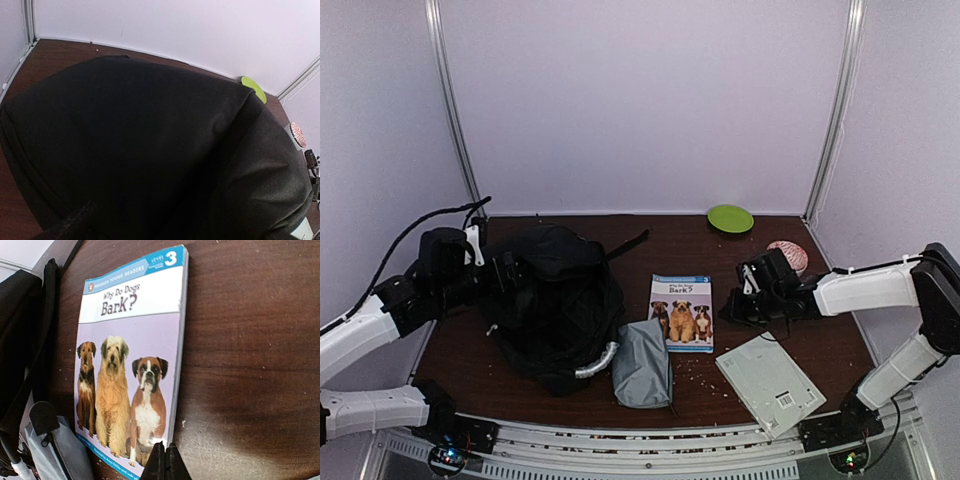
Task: Pack the student bag
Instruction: Adjust the book at the center of the board.
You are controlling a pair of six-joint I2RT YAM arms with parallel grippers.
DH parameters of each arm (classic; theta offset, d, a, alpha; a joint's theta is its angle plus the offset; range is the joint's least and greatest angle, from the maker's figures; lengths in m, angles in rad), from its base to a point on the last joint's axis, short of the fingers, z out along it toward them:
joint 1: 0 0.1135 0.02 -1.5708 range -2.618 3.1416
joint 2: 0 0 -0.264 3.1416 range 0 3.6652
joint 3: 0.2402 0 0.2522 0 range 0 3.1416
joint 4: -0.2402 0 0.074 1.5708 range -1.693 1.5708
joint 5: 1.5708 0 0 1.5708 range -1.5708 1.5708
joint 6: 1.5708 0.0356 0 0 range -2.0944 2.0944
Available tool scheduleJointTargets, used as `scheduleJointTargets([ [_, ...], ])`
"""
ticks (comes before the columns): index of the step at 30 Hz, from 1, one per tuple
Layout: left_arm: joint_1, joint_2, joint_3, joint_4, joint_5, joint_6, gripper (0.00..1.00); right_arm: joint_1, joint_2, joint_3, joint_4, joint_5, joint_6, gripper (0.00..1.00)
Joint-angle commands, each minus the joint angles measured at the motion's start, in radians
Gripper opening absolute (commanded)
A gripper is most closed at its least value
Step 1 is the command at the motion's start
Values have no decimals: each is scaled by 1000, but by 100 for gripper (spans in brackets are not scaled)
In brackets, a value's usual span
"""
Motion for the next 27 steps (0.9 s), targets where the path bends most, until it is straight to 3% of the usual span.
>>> scheduleJointTargets([
  [1, 10, -4, 85, -58, -29, 49, 98, 13, -36, -52, 12, 42, 13, 0],
  [6, -109, 53, 165, -27, -57, 61, 98, 32, -120, -82, 20, 96, -2, 9],
  [10, -245, 225, 305, -22, -89, 77, 98, 42, -164, -87, 19, 133, -21, 22],
  [13, -298, 371, 417, -14, -55, 72, 97, 46, -189, -93, 20, 160, -30, 25],
  [20, -367, 668, 638, -26, -29, 60, 96, 52, -213, -125, 67, 183, -20, 35],
  [27, -389, 724, 739, -90, -103, 49, 95, 57, -153, -137, 157, 129, 7, 47],
])
